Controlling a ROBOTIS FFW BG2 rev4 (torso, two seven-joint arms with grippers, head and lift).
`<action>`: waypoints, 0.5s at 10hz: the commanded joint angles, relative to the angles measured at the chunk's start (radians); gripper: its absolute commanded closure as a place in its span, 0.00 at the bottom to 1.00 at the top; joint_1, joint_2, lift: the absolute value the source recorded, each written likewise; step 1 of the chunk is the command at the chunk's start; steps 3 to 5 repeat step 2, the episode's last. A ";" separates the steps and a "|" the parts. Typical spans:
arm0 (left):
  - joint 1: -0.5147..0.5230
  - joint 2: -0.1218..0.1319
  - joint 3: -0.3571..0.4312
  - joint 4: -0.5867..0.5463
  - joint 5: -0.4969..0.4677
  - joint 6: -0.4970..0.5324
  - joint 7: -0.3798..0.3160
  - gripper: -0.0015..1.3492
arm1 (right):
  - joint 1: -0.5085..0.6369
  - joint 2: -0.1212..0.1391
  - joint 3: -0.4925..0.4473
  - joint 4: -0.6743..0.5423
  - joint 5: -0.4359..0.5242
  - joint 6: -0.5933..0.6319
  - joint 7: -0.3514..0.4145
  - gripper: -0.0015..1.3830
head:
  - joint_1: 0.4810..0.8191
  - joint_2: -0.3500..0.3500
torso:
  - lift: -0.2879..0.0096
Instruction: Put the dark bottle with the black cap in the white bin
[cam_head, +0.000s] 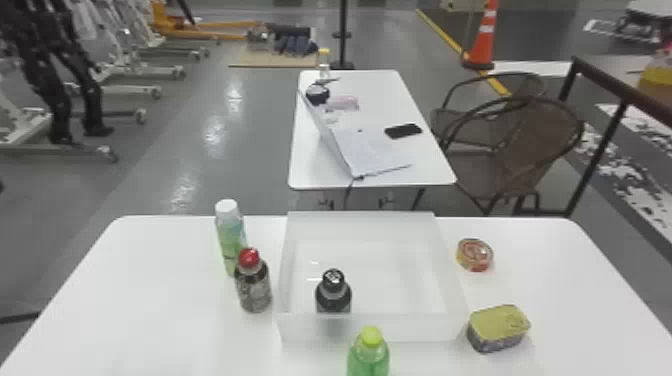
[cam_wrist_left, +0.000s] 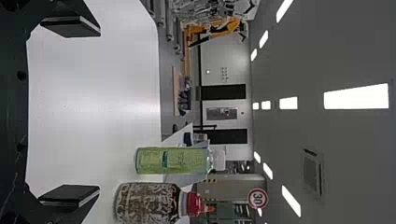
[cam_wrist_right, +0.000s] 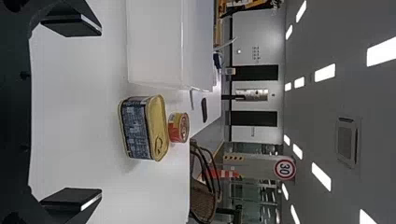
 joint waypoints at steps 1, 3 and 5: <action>-0.002 -0.003 -0.004 0.002 0.002 0.000 0.000 0.09 | 0.001 -0.005 0.000 -0.005 0.003 0.004 0.000 0.06 | 0.20 0.50 | 0.63; -0.002 -0.003 -0.005 0.003 0.005 0.000 0.001 0.09 | 0.001 -0.005 0.000 -0.005 0.003 0.004 0.000 0.06 | 0.20 0.50 | 0.63; -0.002 -0.003 -0.005 0.003 0.005 0.000 0.001 0.09 | 0.001 -0.005 0.000 -0.005 0.003 0.004 0.000 0.06 | 0.20 0.50 | 0.63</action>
